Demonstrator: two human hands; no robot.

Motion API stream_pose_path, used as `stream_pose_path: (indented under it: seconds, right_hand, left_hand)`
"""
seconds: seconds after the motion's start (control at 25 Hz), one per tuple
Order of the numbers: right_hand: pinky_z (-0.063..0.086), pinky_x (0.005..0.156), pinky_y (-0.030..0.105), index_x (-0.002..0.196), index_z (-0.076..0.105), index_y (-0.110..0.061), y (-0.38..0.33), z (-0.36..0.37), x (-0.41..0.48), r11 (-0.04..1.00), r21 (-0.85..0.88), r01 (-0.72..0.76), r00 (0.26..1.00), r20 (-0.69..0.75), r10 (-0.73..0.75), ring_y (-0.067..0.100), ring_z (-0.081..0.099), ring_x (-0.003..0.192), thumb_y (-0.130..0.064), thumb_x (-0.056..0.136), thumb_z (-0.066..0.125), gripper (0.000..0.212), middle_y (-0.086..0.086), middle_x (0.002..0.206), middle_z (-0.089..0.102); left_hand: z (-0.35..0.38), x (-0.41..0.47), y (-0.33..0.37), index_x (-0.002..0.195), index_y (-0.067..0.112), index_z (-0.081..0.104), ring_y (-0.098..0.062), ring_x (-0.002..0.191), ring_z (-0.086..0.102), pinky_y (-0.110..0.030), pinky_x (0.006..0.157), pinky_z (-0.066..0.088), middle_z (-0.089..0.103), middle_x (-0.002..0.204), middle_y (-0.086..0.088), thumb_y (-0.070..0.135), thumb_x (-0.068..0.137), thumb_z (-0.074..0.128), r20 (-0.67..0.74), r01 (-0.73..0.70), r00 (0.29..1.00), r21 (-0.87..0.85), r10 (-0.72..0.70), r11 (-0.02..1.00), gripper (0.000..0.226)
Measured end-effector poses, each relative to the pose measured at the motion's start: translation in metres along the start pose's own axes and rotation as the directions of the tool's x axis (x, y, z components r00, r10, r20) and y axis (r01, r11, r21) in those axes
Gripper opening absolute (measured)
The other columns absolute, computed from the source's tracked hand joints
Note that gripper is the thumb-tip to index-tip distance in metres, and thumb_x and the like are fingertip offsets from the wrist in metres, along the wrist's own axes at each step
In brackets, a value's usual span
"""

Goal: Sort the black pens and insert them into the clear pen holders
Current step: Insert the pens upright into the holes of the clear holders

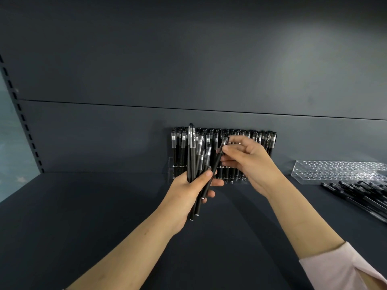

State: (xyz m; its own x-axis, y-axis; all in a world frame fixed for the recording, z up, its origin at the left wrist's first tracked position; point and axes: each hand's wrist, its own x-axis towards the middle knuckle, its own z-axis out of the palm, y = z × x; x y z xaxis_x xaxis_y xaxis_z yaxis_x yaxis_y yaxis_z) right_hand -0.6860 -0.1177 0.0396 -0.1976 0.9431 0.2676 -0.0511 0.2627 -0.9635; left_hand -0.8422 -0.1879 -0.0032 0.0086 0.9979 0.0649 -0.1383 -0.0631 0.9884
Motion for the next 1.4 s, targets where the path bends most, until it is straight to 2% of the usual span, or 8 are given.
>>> stream_pose_path:
  seconds: [0.12, 0.28, 0.4, 0.8, 1.0, 1.2, 1.28, 1.4]
  right_hand:
    - [0.058, 0.076, 0.031, 0.116, 0.054, -0.016, -0.007, -0.007, 0.003, 0.99, 0.05, 0.128, 0.974, -0.194, -0.116, 0.017, 0.069, 0.075, 0.0, 0.091, 0.06, 0.03, 0.007, 0.085, 0.072]
    - [0.053, 0.074, 0.02, 0.11, 0.051, -0.03, -0.013, -0.029, 0.003, 0.906, -0.33, 0.266, 0.807, -0.437, -0.396, 0.012, 0.067, 0.076, -0.01, 0.092, 0.061, 0.028, 0.002, 0.089, 0.07]
    - [0.042, 0.062, 0.006, 0.116, 0.05, -0.03, -0.007, -0.035, 0.003, 0.851, -0.463, 0.247, 0.788, -0.415, -0.455, -0.001, 0.059, 0.072, -0.013, 0.093, 0.058, 0.029, 0.0, 0.093, 0.068]
    - [0.042, 0.064, 0.005, 0.116, 0.053, -0.029, 0.005, -0.034, 0.007, 0.74, -0.619, 0.261, 0.805, -0.283, -0.521, 0.015, 0.059, 0.073, -0.014, 0.094, 0.058, 0.027, -0.002, 0.092, 0.064]
    - [0.049, 0.073, 0.025, 0.123, 0.056, -0.026, 0.018, -0.035, 0.013, 0.626, -0.76, 0.173, 0.858, -0.195, -0.475, 0.009, 0.059, 0.075, -0.024, 0.094, 0.059, 0.029, -0.006, 0.091, 0.063]
    - [0.053, 0.077, 0.034, 0.131, 0.056, -0.026, 0.025, -0.039, 0.018, 0.558, -0.82, 0.127, 0.891, -0.153, -0.427, 0.015, 0.06, 0.079, -0.027, 0.093, 0.059, 0.037, -0.003, 0.098, 0.061]
    - [0.052, 0.077, 0.03, 0.13, 0.056, -0.026, 0.022, -0.037, 0.016, 0.561, -0.811, 0.166, 0.873, -0.143, -0.465, 0.014, 0.06, 0.081, -0.025, 0.094, 0.058, 0.037, -0.004, 0.098, 0.06]
    - [0.044, 0.072, 0.013, 0.121, 0.061, -0.025, 0.01, -0.024, 0.01, 0.697, -0.69, 0.194, 0.904, -0.151, -0.401, 0.003, 0.058, 0.079, -0.027, 0.093, 0.059, 0.028, -0.01, 0.095, 0.064]
  left_hand:
    - [0.0, 0.001, 0.0, 0.113, 0.02, 0.064, -0.01, 0.071, 0.066, -0.023, 0.064, 0.05, 0.077, 0.095, 0.0, 0.029, 0.097, 0.057, -0.029, 0.043, 0.999, -0.044, -0.045, 0.998, 0.02]
    - [-0.002, 0.003, -0.002, 0.114, 0.017, 0.064, -0.009, 0.063, 0.062, -0.022, 0.057, 0.047, 0.077, 0.094, -0.001, 0.027, 0.097, 0.057, -0.046, 0.059, 0.997, -0.033, -0.06, 0.998, 0.02]
    - [-0.002, 0.003, -0.003, 0.113, 0.015, 0.063, -0.009, 0.059, 0.058, -0.021, 0.053, 0.044, 0.077, 0.094, -0.002, 0.026, 0.098, 0.056, -0.046, 0.061, 0.997, -0.02, -0.062, 0.998, 0.02]
    - [-0.001, 0.005, -0.003, 0.112, 0.013, 0.057, -0.009, 0.054, 0.053, -0.021, 0.05, 0.041, 0.077, 0.09, -0.003, 0.028, 0.098, 0.056, -0.051, 0.06, 0.997, -0.014, -0.061, 0.998, 0.021]
    - [-0.003, 0.007, -0.004, 0.109, 0.013, 0.055, -0.009, 0.05, 0.045, -0.019, 0.044, 0.036, 0.075, 0.08, -0.006, 0.03, 0.098, 0.055, -0.07, 0.055, 0.996, -0.067, -0.059, 0.996, 0.02]
    - [-0.002, 0.007, -0.007, 0.11, 0.01, 0.059, -0.011, 0.058, 0.051, -0.022, 0.053, 0.042, 0.076, 0.086, -0.002, 0.026, 0.097, 0.056, -0.082, 0.03, 0.996, -0.032, -0.032, 0.999, 0.021]
    - [-0.001, 0.007, -0.008, 0.112, 0.008, 0.059, -0.012, 0.062, 0.053, -0.024, 0.058, 0.044, 0.076, 0.089, -0.002, 0.022, 0.098, 0.056, -0.08, 0.02, 0.997, -0.026, -0.022, 0.999, 0.02]
    - [0.0, 0.006, -0.006, 0.112, 0.007, 0.061, -0.009, 0.068, 0.06, -0.023, 0.061, 0.049, 0.076, 0.092, -0.002, 0.015, 0.099, 0.053, -0.068, 0.007, 0.998, -0.051, -0.01, 0.999, 0.018]
